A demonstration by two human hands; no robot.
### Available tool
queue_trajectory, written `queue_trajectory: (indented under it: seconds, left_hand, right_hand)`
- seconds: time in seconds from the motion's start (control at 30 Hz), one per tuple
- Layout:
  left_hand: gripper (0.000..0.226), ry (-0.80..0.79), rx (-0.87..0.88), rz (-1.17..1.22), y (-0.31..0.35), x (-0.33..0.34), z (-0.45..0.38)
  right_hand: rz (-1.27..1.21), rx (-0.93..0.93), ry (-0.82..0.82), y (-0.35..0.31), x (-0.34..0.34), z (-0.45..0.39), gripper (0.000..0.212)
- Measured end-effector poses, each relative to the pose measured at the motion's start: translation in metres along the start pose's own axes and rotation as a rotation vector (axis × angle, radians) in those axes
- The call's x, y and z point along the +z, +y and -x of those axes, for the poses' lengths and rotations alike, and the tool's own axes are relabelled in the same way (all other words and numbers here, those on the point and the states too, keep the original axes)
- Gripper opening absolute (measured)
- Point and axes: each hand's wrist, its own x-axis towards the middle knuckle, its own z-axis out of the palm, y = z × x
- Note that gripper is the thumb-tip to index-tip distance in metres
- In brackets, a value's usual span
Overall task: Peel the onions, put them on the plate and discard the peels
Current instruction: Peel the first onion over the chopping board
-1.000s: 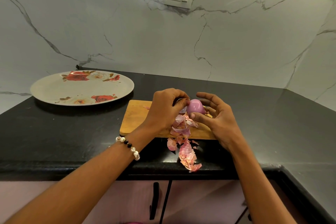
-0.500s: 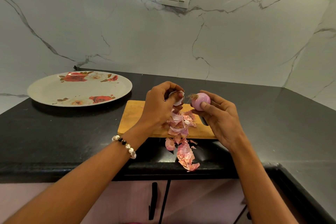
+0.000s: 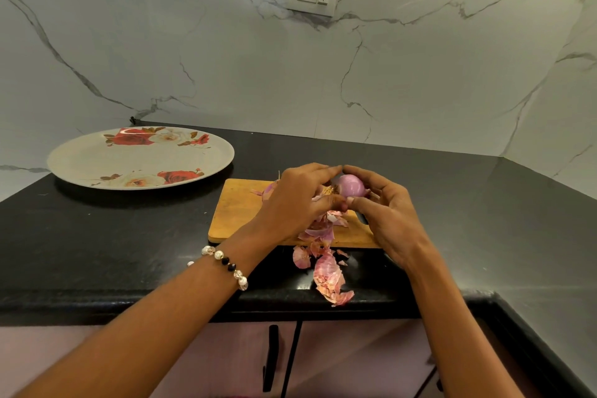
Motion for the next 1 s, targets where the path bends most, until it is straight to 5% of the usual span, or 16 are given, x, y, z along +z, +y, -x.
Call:
queue_trajectory:
  seconds: [0.3, 0.67, 1.0]
  left_hand:
    - [0.020, 0.108, 0.025, -0.076, -0.004, -0.002, 0.000]
    - [0.014, 0.070, 0.111, -0.440, 0.000, 0.008, -0.002]
    - [0.010, 0.129, 0.062, -0.355, 0.001, 0.004, -0.001]
  right_hand:
    - [0.089, -0.083, -0.063, -0.001, 0.002, 0.002, 0.056]
    - [0.189, -0.180, -0.077, 0.000, 0.004, 0.002, 0.051]
    - [0.184, -0.213, -0.109, 0.001, 0.004, 0.003, 0.049]
